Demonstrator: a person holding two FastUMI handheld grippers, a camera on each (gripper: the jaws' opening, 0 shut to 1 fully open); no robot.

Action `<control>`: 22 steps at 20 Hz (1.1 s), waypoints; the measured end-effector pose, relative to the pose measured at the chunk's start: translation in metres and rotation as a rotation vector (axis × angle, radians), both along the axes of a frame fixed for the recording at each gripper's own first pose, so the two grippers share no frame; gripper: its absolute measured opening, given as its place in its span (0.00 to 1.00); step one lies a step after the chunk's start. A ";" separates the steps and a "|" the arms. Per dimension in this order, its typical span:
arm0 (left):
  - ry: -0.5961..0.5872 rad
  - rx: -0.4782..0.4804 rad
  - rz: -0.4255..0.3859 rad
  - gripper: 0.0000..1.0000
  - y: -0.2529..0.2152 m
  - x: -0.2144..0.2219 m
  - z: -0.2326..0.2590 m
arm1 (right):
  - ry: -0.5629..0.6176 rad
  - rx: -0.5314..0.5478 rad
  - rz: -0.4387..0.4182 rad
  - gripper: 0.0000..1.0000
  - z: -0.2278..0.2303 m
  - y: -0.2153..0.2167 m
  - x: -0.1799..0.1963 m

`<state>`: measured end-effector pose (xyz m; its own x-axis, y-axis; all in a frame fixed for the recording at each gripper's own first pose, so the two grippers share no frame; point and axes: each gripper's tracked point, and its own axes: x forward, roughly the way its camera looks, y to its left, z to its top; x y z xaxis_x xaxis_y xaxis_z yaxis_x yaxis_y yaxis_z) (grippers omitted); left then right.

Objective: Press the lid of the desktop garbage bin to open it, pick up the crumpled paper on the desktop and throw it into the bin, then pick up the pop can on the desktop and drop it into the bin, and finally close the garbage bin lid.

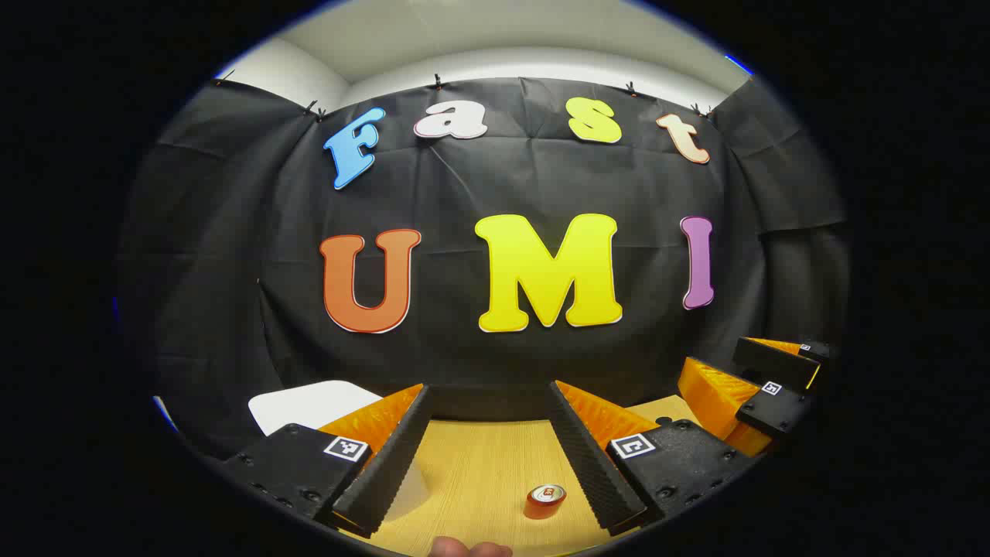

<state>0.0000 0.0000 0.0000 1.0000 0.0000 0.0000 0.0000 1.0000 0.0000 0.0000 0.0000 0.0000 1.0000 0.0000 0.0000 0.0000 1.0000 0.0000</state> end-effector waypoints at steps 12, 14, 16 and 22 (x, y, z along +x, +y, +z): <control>-0.009 -0.002 0.010 0.98 -0.007 -0.001 0.004 | 0.001 0.005 -0.025 0.94 0.001 -0.019 -0.002; -0.012 -0.007 0.014 0.98 -0.008 -0.002 0.004 | 0.006 0.002 -0.028 0.94 0.001 -0.022 -0.003; -0.015 -0.001 0.017 1.00 -0.008 -0.003 0.006 | -0.002 -0.001 -0.032 0.94 0.005 -0.024 -0.004; -0.014 0.001 0.027 0.98 -0.006 -0.001 0.005 | -0.001 -0.008 -0.049 0.94 0.005 -0.036 -0.009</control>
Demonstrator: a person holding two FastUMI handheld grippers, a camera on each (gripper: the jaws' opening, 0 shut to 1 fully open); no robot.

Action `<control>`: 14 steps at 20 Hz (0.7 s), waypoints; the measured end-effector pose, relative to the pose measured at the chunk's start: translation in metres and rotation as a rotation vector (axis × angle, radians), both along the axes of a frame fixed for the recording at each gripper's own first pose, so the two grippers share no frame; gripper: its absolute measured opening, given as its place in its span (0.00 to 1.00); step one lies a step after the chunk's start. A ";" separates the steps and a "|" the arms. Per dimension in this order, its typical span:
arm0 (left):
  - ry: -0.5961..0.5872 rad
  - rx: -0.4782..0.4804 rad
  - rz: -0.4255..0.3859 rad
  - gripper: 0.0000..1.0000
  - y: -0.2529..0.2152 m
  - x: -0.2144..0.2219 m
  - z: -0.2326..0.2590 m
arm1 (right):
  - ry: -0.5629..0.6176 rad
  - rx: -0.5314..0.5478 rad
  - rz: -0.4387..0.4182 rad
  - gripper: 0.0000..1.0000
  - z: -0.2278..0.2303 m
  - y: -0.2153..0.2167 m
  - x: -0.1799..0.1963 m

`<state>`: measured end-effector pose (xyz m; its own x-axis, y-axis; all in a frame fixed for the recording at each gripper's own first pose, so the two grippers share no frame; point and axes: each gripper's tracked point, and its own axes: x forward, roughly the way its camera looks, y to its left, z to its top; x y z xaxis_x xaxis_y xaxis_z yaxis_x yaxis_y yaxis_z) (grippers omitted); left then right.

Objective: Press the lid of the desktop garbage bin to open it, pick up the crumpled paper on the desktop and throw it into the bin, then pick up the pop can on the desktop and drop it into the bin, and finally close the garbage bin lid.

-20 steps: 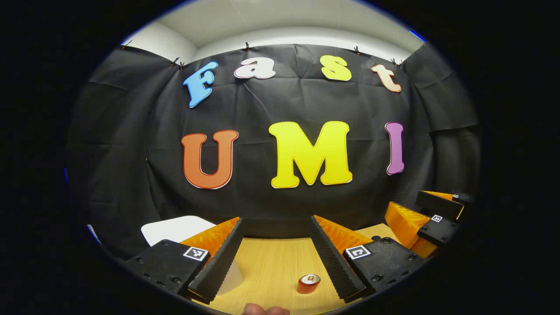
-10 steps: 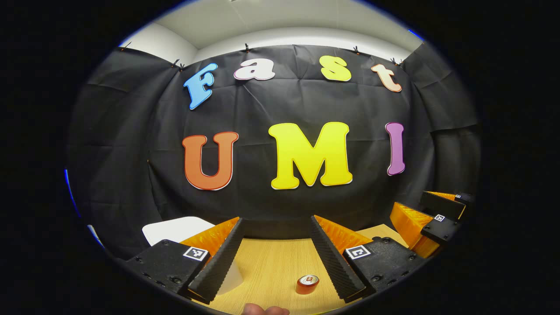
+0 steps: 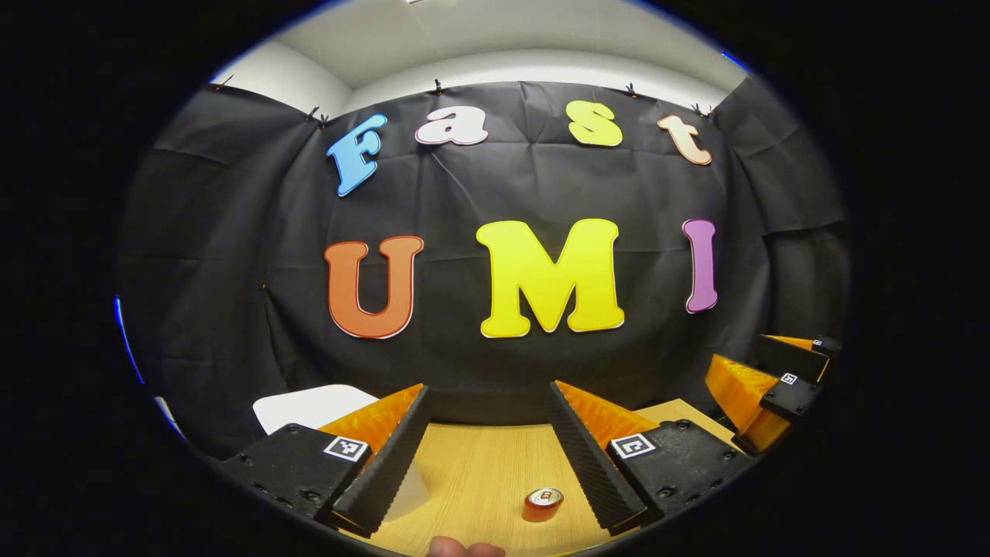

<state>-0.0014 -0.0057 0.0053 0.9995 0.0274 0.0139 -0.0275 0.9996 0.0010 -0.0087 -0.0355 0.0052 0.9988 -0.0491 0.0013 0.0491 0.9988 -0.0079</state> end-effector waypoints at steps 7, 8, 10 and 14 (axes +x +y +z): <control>0.023 0.003 0.009 0.98 0.001 0.000 -0.011 | 0.022 -0.009 -0.015 0.94 -0.009 -0.006 -0.004; 0.028 0.003 0.009 0.98 0.001 0.000 -0.014 | 0.025 -0.012 -0.015 0.94 -0.012 -0.006 -0.005; 0.039 -0.002 0.009 0.98 0.000 0.001 -0.020 | 0.034 -0.020 -0.014 0.94 -0.015 -0.006 -0.007; 0.064 -0.019 0.041 0.98 0.010 0.006 -0.031 | 0.046 -0.033 -0.020 0.94 -0.019 -0.010 -0.009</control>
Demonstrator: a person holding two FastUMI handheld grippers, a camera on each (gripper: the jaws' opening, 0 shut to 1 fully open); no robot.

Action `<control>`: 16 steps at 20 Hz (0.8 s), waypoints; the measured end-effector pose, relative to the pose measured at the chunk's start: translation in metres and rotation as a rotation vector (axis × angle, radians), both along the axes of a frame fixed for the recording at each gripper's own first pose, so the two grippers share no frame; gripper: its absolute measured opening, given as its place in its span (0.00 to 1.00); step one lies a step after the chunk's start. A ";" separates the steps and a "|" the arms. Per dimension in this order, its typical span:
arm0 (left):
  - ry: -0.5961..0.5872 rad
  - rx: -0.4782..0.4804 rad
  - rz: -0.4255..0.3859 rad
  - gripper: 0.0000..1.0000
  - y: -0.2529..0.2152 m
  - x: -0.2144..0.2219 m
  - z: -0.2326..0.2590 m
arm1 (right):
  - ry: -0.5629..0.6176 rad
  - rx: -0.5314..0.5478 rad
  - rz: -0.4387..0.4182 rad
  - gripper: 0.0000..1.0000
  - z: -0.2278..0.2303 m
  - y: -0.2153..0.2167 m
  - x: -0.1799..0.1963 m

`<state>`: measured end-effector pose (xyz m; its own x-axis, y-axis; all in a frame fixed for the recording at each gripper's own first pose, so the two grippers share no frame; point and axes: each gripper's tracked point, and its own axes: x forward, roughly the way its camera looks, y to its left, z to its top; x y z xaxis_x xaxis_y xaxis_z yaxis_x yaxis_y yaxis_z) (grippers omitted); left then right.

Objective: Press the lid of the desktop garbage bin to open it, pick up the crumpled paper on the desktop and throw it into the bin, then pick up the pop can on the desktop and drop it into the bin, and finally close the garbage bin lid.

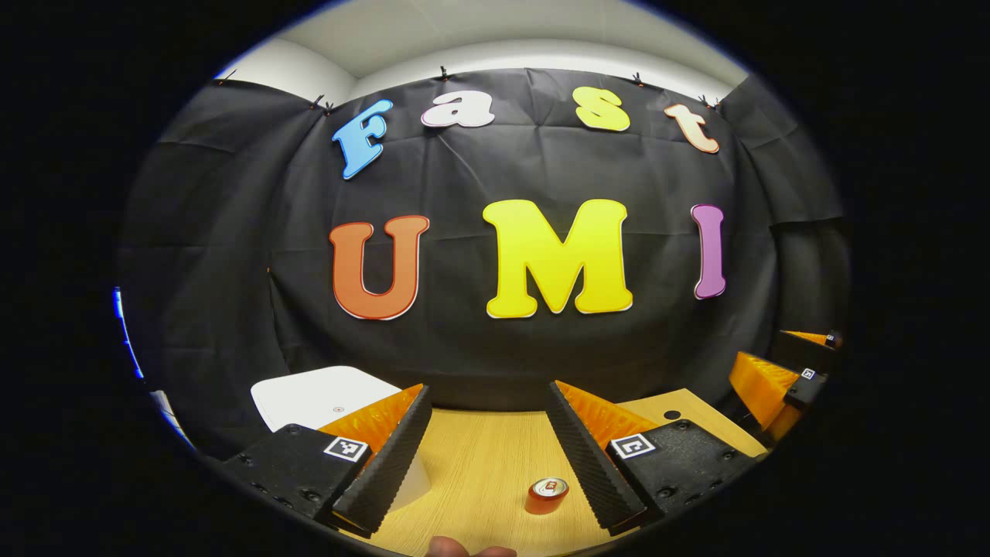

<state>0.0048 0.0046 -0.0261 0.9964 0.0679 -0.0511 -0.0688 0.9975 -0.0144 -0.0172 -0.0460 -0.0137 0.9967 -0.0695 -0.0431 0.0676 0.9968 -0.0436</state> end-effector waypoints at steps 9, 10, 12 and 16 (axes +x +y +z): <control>0.023 0.017 0.197 0.92 0.078 0.025 -0.006 | 0.012 -0.004 0.002 0.94 -0.001 -0.012 0.000; 0.020 0.022 0.226 0.89 0.090 0.027 -0.006 | 0.014 -0.006 0.001 0.94 -0.002 -0.013 0.000; 0.016 0.028 0.274 0.82 0.110 0.032 -0.002 | 0.015 -0.008 0.000 0.95 -0.001 -0.016 0.001; 0.024 0.038 0.342 0.64 0.139 0.040 -0.004 | -0.003 -0.024 0.007 0.94 0.007 -0.015 0.002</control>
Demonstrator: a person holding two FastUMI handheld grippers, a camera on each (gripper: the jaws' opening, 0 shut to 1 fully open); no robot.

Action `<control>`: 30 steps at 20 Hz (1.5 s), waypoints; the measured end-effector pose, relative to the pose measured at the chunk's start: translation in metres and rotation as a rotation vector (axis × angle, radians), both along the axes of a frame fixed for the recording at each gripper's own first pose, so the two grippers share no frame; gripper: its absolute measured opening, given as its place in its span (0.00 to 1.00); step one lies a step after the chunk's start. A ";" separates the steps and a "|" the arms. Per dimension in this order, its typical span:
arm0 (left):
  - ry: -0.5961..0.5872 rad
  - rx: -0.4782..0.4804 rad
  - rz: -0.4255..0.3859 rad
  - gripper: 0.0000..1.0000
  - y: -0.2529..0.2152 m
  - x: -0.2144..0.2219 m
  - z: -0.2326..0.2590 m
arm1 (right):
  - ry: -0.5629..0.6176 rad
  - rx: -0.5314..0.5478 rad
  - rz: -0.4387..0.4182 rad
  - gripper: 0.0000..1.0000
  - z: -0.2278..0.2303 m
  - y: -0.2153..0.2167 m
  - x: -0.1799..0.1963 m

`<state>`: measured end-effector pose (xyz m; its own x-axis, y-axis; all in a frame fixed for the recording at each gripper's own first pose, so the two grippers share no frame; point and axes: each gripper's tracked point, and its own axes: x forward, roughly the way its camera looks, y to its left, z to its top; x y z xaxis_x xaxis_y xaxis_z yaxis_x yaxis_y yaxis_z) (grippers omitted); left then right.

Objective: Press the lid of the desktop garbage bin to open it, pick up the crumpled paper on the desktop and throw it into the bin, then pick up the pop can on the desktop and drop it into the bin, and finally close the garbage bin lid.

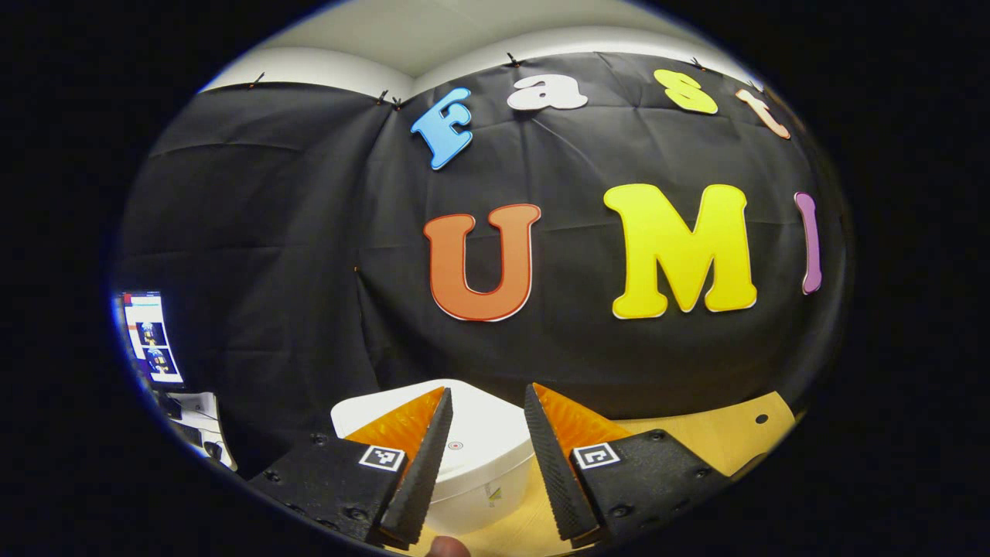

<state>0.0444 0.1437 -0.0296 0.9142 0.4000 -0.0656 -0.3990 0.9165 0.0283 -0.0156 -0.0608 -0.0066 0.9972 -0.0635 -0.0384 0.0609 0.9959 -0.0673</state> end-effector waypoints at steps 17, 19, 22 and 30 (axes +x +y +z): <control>0.211 -0.114 0.118 0.19 0.040 0.014 -0.081 | 0.035 -0.046 0.004 0.94 -0.006 -0.005 -0.005; 0.208 -0.097 0.120 0.19 0.039 0.016 -0.079 | 0.042 -0.049 0.010 0.94 -0.009 -0.002 -0.005; 0.207 -0.113 0.132 0.17 0.041 0.015 -0.085 | 0.050 -0.053 0.019 0.94 -0.013 0.001 -0.006; 0.194 -0.076 0.129 0.16 0.041 0.016 -0.077 | 0.058 -0.031 -0.005 0.94 -0.017 -0.006 -0.011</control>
<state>0.0607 0.1849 -0.1069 0.8230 0.4998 -0.2698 -0.5067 0.8607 0.0487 -0.0266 -0.0672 -0.0235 0.9931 -0.0706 -0.0939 0.0610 0.9930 -0.1013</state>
